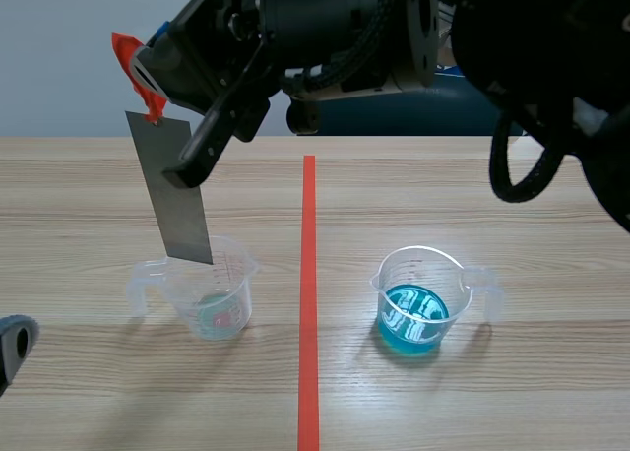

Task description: Do the redox reaction experiment

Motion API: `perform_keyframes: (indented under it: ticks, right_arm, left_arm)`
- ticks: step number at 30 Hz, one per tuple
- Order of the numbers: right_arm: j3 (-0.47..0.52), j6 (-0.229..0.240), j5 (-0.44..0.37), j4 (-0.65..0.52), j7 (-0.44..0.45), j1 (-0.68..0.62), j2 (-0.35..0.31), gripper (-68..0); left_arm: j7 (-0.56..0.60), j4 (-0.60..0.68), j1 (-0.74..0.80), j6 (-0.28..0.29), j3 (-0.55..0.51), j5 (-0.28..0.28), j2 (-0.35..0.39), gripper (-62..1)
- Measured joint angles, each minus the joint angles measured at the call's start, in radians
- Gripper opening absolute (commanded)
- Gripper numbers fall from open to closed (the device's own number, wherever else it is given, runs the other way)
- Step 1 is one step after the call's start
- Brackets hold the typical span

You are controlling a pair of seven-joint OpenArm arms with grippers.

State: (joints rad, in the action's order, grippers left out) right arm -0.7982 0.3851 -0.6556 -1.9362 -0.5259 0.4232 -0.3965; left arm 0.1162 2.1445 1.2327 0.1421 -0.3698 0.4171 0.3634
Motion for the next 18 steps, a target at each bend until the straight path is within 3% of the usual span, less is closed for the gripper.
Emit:
perform_keyframes:
  ticks: [18]
  right_arm:
    - [0.012,0.000,0.000,0.000,-0.003,0.000,-0.001,-66.7]
  left_arm:
    - [0.000,0.000,0.000,0.000,0.000,0.000,0.000,1.4]
